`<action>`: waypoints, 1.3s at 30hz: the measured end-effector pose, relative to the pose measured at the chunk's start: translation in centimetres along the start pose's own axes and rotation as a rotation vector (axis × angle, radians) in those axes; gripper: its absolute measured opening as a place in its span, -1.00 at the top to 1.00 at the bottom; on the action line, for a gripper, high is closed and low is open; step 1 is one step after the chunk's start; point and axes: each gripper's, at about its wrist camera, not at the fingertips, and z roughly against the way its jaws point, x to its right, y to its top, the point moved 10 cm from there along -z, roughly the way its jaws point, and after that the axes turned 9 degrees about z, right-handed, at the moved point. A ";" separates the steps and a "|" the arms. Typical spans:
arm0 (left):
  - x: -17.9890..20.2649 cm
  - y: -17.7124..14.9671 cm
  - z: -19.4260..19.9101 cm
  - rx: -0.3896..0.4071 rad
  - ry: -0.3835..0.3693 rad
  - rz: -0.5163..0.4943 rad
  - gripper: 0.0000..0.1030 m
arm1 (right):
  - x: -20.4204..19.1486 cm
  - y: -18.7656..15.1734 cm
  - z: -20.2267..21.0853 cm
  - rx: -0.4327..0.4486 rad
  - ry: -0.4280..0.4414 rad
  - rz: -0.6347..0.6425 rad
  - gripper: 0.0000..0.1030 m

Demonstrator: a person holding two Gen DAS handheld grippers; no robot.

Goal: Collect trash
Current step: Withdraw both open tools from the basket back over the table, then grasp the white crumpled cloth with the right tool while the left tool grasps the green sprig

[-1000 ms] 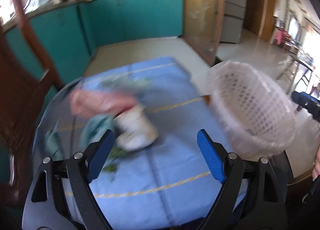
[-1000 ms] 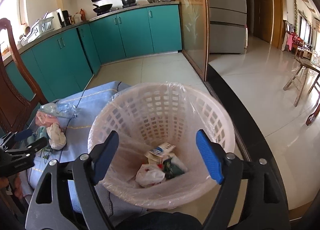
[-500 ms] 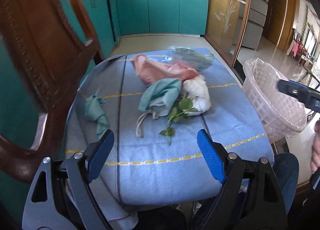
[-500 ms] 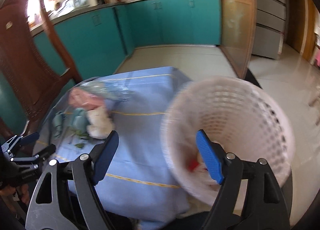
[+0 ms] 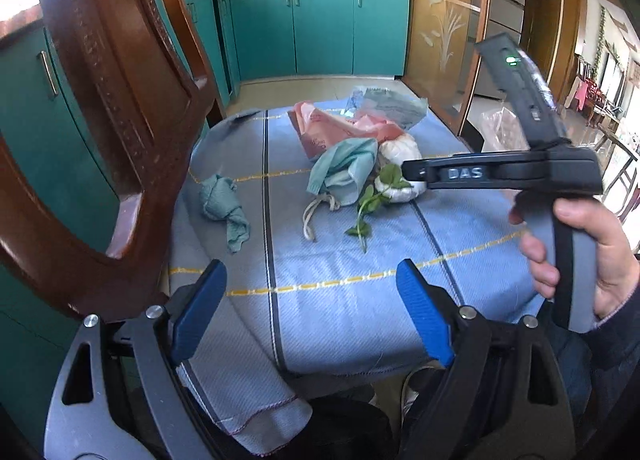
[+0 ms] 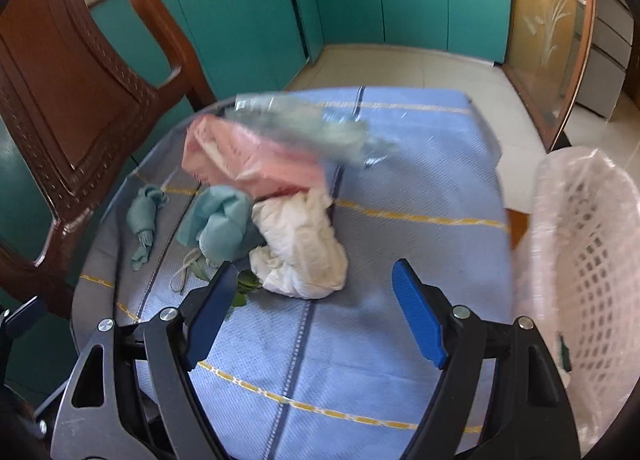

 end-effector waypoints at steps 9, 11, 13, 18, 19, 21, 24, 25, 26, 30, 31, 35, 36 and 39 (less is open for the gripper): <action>-0.3 -0.4 -0.3 -0.016 -0.027 0.018 -0.68 | -1.9 -1.7 -1.4 -0.061 -0.002 0.087 0.26; -0.2 -0.6 -0.5 -0.020 -0.029 0.021 -0.68 | -1.8 -1.8 -1.2 -0.061 0.003 0.083 0.56; -0.1 -0.7 -0.6 -0.024 -0.030 0.020 -0.68 | -1.7 -1.8 -0.6 -0.054 0.021 0.074 0.78; -0.1 -0.9 -0.9 -0.034 -0.027 0.022 -0.68 | -1.0 -2.2 2.0 -0.017 0.011 0.073 0.81; -0.1 -0.9 -1.0 -0.037 -0.028 0.023 -0.68 | -0.8 -2.2 2.5 -0.011 0.015 0.063 0.81; 0.0 -0.9 -1.2 -0.045 -0.031 0.024 -0.68 | -0.1 -2.3 3.6 0.007 0.012 0.041 0.81; 0.3 -1.1 -1.3 -0.049 -0.037 0.021 -0.68 | 1.0 -2.5 5.1 0.025 -0.012 0.025 0.81; 0.5 -1.1 -1.3 -0.051 -0.038 0.015 -0.68 | 1.3 -2.5 5.4 0.029 -0.024 0.025 0.81; 0.7 -1.2 -1.3 -0.052 -0.038 0.010 -0.68 | 1.7 -2.6 5.8 0.032 -0.032 0.025 0.81; 1.1 -1.3 -1.3 -0.055 -0.037 -0.001 -0.68 | 2.6 -2.7 6.7 0.048 -0.024 -0.011 0.81; 1.1 -1.3 -1.3 -0.057 -0.035 -0.003 -0.68 | 2.6 -2.7 6.8 0.052 -0.027 -0.016 0.81; 1.1 -1.4 -1.3 -0.060 -0.033 -0.005 -0.68 | 3.2 -3.0 7.0 0.051 -0.032 -0.031 0.81; 1.0 -1.4 -1.4 -0.062 -0.032 -0.004 -0.68 | 3.2 -3.0 7.0 0.050 -0.031 -0.032 0.81; 0.9 -1.5 -1.5 -0.069 -0.029 0.002 -0.69 | 3.2 -3.1 7.1 0.054 -0.016 -0.036 0.81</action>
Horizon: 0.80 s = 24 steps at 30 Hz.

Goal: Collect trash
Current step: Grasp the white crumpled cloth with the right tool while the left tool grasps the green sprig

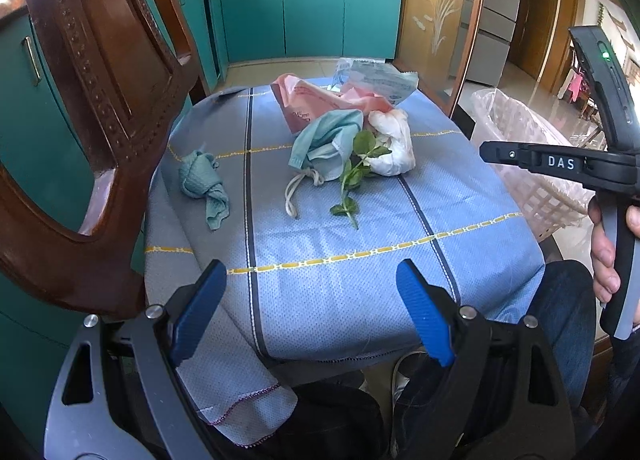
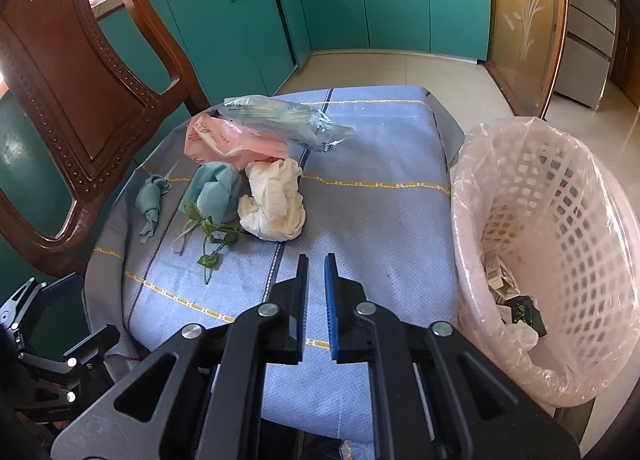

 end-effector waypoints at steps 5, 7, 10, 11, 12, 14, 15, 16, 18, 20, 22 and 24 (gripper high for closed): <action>0.1 -0.1 -0.3 -0.007 0.000 0.000 -0.70 | -0.1 0.0 -0.2 -0.003 -0.006 0.012 0.80; 0.2 -0.2 -0.6 -0.015 0.000 -0.003 -0.70 | -0.3 0.6 -0.5 0.002 0.012 0.005 0.62; 0.6 -0.3 -0.9 -0.023 0.000 -0.007 -0.70 | -0.7 2.2 -1.7 0.033 0.018 0.019 -0.03; 0.7 -0.3 -0.9 -0.024 -0.002 -0.007 -0.70 | -1.0 2.7 -2.4 0.035 0.020 0.021 -0.08; 0.8 -0.3 -0.9 -0.025 -0.003 -0.009 -0.70 | -1.2 3.1 -3.5 0.027 0.027 0.021 -0.08; 1.0 -0.4 -0.8 -0.024 0.003 -0.020 -0.70 | -1.8 3.5 -5.8 -0.003 0.022 0.034 -0.08; 1.0 -0.4 -0.9 -0.025 0.010 -0.026 -0.70 | -2.1 3.6 -6.8 -0.018 0.008 0.048 -0.08; 1.0 -0.5 -0.9 -0.027 0.015 -0.027 -0.70 | -2.2 3.6 -7.4 -0.028 0.002 0.057 -0.08; 0.7 -0.5 -1.1 -0.035 0.028 -0.023 -0.70 | -2.6 3.5 -8.9 -0.046 0.004 0.065 -0.08; 0.5 -0.4 -1.2 -0.036 0.036 -0.017 -0.70 | -2.8 3.1 -9.7 -0.058 0.012 0.063 -0.08; 0.3 -0.2 -1.4 -0.039 0.040 -0.010 -0.70 | -3.0 2.6 -10.0 -0.071 0.021 0.071 0.01; 0.3 -0.2 -1.7 -0.047 0.041 -0.009 -0.70 | -3.4 2.2 -9.4 -0.072 0.042 0.096 0.31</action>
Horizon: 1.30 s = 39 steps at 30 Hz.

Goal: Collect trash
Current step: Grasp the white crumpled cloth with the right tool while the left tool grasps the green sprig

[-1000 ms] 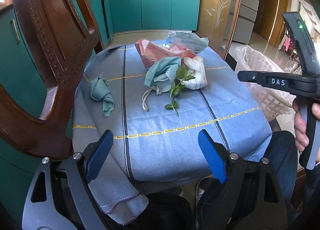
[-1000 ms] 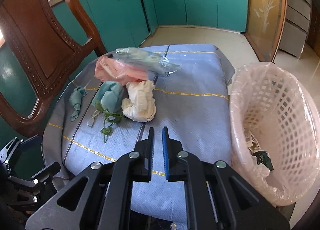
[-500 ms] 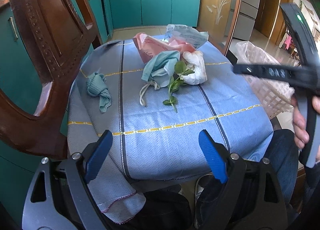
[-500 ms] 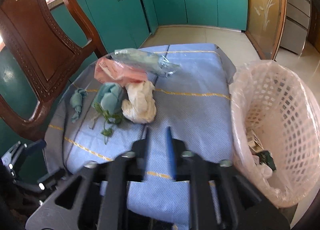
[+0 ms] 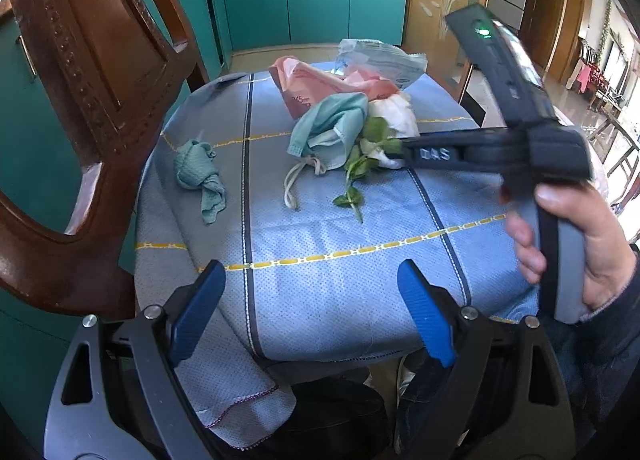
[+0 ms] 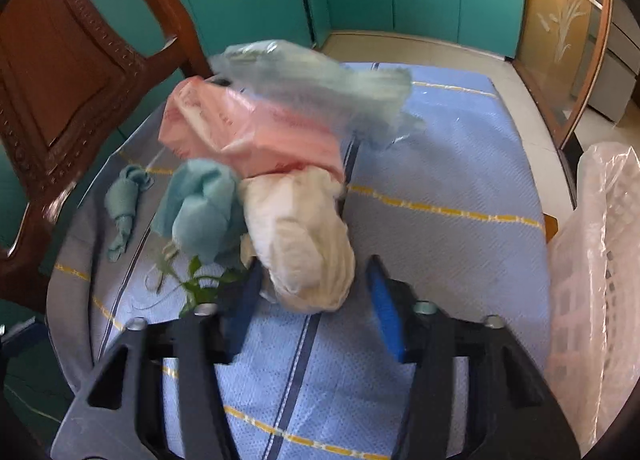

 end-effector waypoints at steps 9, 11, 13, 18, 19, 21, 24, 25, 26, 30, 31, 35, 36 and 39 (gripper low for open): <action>1.0 0.4 -0.9 -0.006 -0.012 -0.018 -0.70 | 1.9 -3.2 6.2 0.041 -0.034 0.016 0.38; 1.1 0.4 -1.2 -0.010 -0.009 -0.017 -0.71 | 2.7 -3.9 7.2 0.045 -0.039 -0.009 0.38; 1.1 0.4 -1.4 -0.016 -0.011 -0.012 -0.70 | 3.4 -4.7 8.0 0.050 -0.040 -0.029 0.38; 1.2 0.4 -1.5 -0.018 -0.012 -0.011 -0.70 | 4.2 -6.1 8.4 0.034 -0.099 -0.008 0.38; 1.2 0.4 -1.5 -0.017 -0.012 -0.012 -0.70 | 4.1 -6.3 8.2 0.029 -0.105 0.001 0.38; 1.2 0.4 -1.6 -0.014 -0.009 -0.014 -0.70 | 4.0 -6.5 7.9 0.025 -0.089 -0.002 0.38; 0.7 1.0 -1.3 0.003 0.004 -0.013 -0.70 | 3.9 -6.4 7.7 0.027 -0.099 -0.005 0.36; 0.5 1.3 -1.2 0.013 0.002 -0.007 -0.70 | 3.9 -6.4 7.8 0.028 -0.102 -0.005 0.33; 0.3 1.7 -1.1 0.023 -0.003 0.001 -0.66 | 3.9 -6.4 7.8 0.027 -0.104 -0.004 0.32; -0.2 3.2 -1.7 0.029 -0.023 0.032 -0.41 | 3.7 -6.2 7.7 0.029 -0.113 -0.001 0.21; -0.2 3.4 -2.2 0.022 -0.031 0.040 -0.34 | 3.7 -6.2 7.7 0.029 -0.112 -0.002 0.19; 0.6 4.2 -4.2 -0.005 -0.045 0.059 -0.33 | 3.8 -6.1 7.6 0.029 -0.113 -0.008 0.16; 1.2 4.5 -4.9 -0.013 -0.054 0.056 -0.33 | 3.9 -6.1 7.6 0.030 -0.113 -0.009 0.16; 2.8 4.8 -6.7 -0.033 -0.056 0.020 -0.33 | 4.1 -6.0 7.6 0.035 -0.123 -0.013 0.01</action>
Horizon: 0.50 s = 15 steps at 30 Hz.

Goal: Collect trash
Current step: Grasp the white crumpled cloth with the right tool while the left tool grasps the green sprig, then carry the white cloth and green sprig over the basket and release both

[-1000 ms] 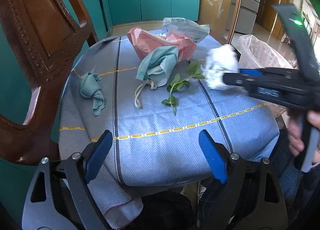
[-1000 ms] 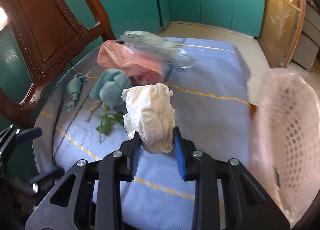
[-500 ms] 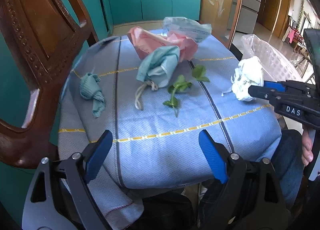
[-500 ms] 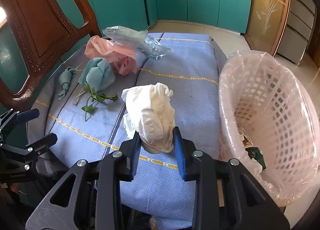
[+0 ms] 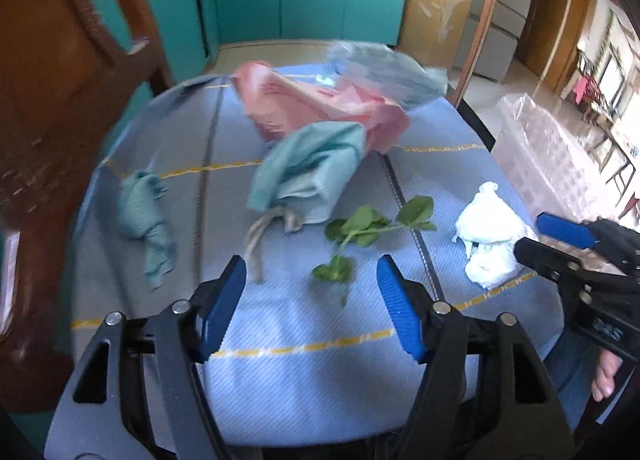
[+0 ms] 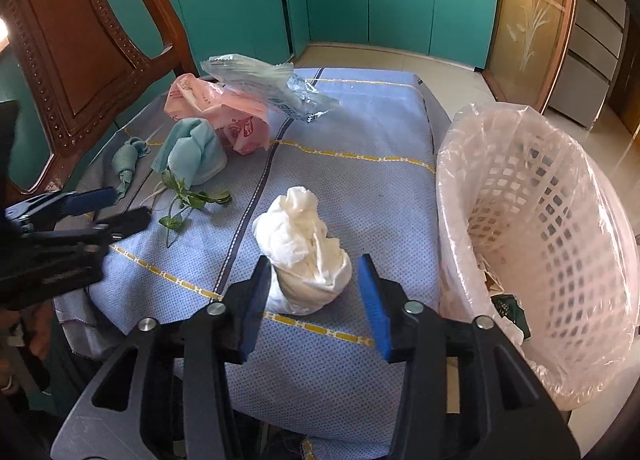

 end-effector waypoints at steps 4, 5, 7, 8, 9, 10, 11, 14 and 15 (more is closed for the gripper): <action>1.0 -0.1 -1.9 -0.027 0.002 -0.019 -0.23 | 0.2 0.3 0.5 0.018 -0.013 0.007 -0.12; 1.2 -0.2 -2.3 -0.034 0.008 -0.029 0.00 | 0.2 0.4 0.6 0.023 -0.017 0.012 -0.17; 1.6 -0.5 -2.7 -0.047 0.016 -0.046 0.37 | 0.4 0.5 0.6 0.029 -0.025 0.021 -0.23; 1.7 -0.7 -2.7 -0.051 0.014 -0.052 0.57 | 0.5 0.5 0.5 0.027 -0.025 0.022 -0.25; 1.7 -0.8 -2.6 -0.049 0.017 -0.055 0.65 | 0.5 0.5 0.3 0.024 -0.026 0.022 -0.26; 1.6 -0.8 -2.5 -0.044 0.020 -0.056 0.71 | 0.6 0.5 0.0 0.019 -0.027 0.020 -0.28; 1.4 -0.8 -2.4 -0.038 0.022 -0.056 0.72 | 0.6 0.5 -0.2 0.016 -0.026 0.019 -0.29; 0.8 -1.1 -0.9 -0.015 0.026 -0.046 0.79 | 0.5 0.7 -0.9 0.008 -0.017 0.011 -0.45; 0.4 -1.2 -0.3 -0.006 0.031 -0.043 0.79 | 0.2 0.8 -1.3 0.003 -0.012 0.017 -0.45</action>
